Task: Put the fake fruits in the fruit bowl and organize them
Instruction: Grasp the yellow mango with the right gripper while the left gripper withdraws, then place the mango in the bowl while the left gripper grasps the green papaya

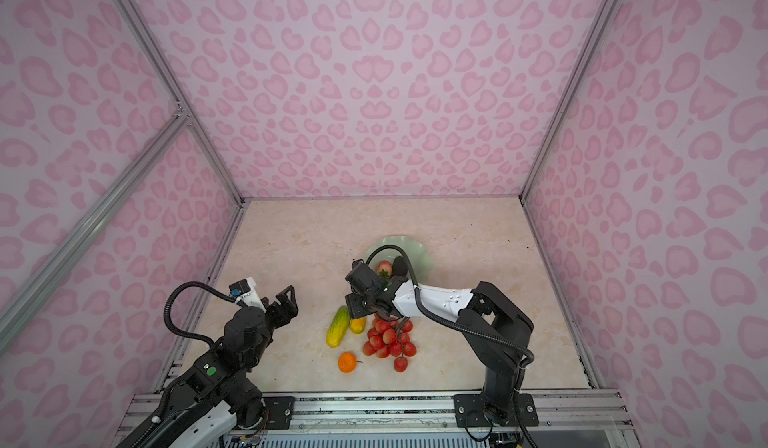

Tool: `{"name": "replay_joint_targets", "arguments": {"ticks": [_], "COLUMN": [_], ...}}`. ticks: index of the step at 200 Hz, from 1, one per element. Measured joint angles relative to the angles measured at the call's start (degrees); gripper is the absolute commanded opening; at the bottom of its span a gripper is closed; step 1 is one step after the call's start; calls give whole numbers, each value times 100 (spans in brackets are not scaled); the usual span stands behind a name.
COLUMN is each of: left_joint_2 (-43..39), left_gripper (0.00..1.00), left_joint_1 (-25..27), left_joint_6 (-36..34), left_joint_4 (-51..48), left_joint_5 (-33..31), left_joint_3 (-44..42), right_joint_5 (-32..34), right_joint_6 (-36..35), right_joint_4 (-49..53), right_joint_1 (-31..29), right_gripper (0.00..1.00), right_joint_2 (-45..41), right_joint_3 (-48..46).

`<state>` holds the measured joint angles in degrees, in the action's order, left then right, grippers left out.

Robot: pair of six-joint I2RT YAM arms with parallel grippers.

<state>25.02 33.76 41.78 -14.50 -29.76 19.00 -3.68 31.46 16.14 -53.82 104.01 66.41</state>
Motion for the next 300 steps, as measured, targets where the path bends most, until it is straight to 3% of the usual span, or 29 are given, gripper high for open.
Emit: {"name": "replay_joint_targets", "arguments": {"ticks": [27, 62, 93, 130, 171, 199, 235, 277, 300], "left_joint_2": [-109, 81, 452, 605, 1106, 1825, 2638, 3445, 3908], "left_gripper": [86, 85, 81, 82, 82, 82, 82, 79, 67], "left_joint_1": [0, 0, 0, 87, 157, 273, 516, 778, 925], "left_joint_6": [247, 514, 616, 651, 481, 442, 398, 398, 400], "left_joint_4": [-205, -256, -166, 90, 411, 826, 1110, 1331, 1405], "left_joint_5": [133, 562, 1276, 2000, 2507, 2820, 2983, 2988, 2997], "left_joint_3": [-160, -304, -461, -538, -435, -376, -179, 109, 260], "right_joint_5": [-101, -437, -680, -780, -387, -284, -299, -374, -409], "right_joint_6": [92, 260, 393, 393, 232, 125, 37, 44, 48], "right_joint_4": [-44, -345, -603, -894, -1005, -1003, -1064, -1075, -1095], "right_joint_1": [70, 271, 407, 802, 1945, 2623, 2924, 3023, 3069], "right_gripper": [62, 32, 23, 22, 24, 25, 29, 45, 55], "right_joint_2": [380, 645, 525, -358, -1145, -1064, -632, -63, 37], "right_joint_3": [138, 173, 195, 160, -142, -321, -280, -225, -186]}}
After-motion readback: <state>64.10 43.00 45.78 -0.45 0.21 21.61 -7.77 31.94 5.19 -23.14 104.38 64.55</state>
